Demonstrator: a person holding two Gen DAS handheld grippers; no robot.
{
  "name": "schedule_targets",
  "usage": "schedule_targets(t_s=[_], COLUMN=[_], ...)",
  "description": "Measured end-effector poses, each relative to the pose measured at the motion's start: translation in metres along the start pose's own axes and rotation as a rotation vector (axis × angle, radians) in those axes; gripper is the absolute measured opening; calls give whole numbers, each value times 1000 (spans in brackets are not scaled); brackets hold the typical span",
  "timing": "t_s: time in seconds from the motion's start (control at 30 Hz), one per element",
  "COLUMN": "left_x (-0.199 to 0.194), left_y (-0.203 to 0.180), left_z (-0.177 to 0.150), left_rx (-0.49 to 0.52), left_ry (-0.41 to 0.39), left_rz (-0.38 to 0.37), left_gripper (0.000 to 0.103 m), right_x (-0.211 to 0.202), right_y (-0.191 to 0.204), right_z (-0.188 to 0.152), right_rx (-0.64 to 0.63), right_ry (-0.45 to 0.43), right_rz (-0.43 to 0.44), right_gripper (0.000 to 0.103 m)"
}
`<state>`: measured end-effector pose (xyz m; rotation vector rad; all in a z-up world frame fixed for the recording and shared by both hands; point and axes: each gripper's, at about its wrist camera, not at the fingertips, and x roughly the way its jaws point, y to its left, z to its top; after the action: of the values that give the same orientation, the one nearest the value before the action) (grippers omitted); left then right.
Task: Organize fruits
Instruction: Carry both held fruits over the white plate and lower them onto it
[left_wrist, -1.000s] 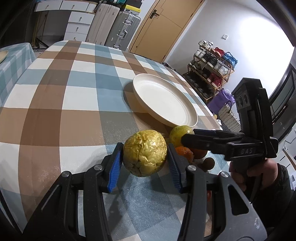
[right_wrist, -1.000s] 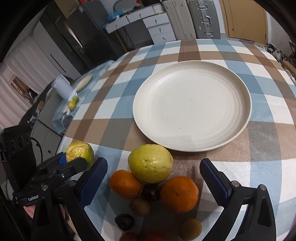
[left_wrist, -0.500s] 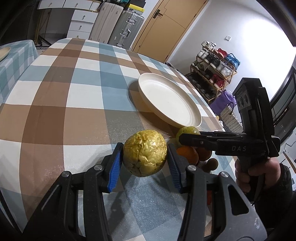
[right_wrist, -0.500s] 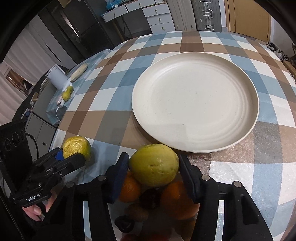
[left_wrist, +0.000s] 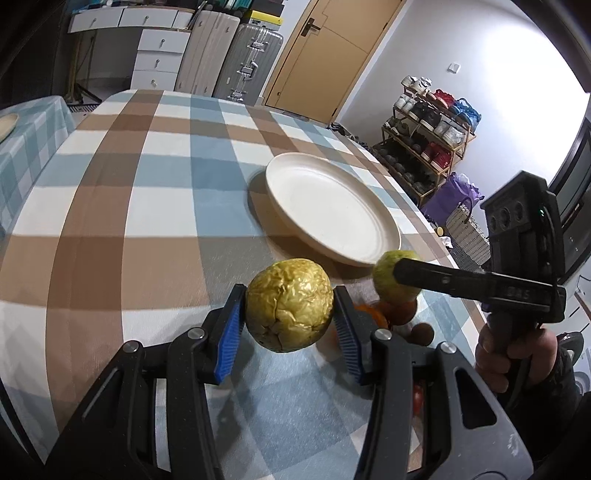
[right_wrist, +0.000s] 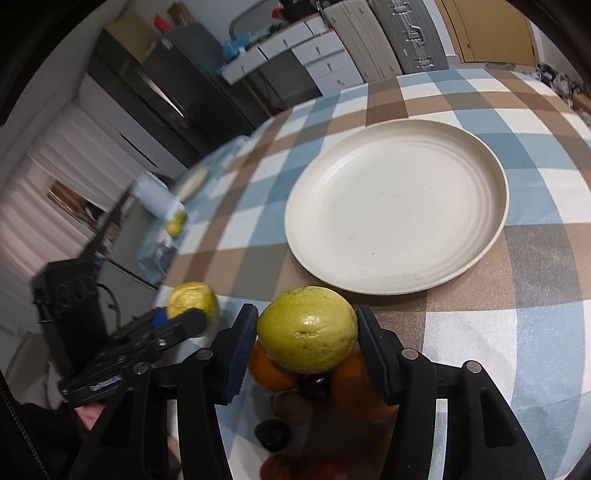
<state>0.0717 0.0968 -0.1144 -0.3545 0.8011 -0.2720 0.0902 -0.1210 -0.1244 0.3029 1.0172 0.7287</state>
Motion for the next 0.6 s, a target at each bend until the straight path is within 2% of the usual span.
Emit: schedule_targets(t_s=[0.13,0.27,0.4,0.6], left_x=[5,15,31,66], left_y=[-8,-18,-26,-36], left_z=[16,39,62,95], left_rx=[21,51,62,86], left_ry=[-7,-19,-12,13], left_rz=[3,3,-20,-15], left_gripper=[44,44,44,44], right_x=[-20,-38,-48,-52], right_y=[-5,-12,-24,-40], right_z=[5,17,35,65], right_rx=[1,-3,-2,-22], right_ry=[-82,-149,-193,-219], right_rz=[72,100,97,75], right_gripper=[55,55,55,55])
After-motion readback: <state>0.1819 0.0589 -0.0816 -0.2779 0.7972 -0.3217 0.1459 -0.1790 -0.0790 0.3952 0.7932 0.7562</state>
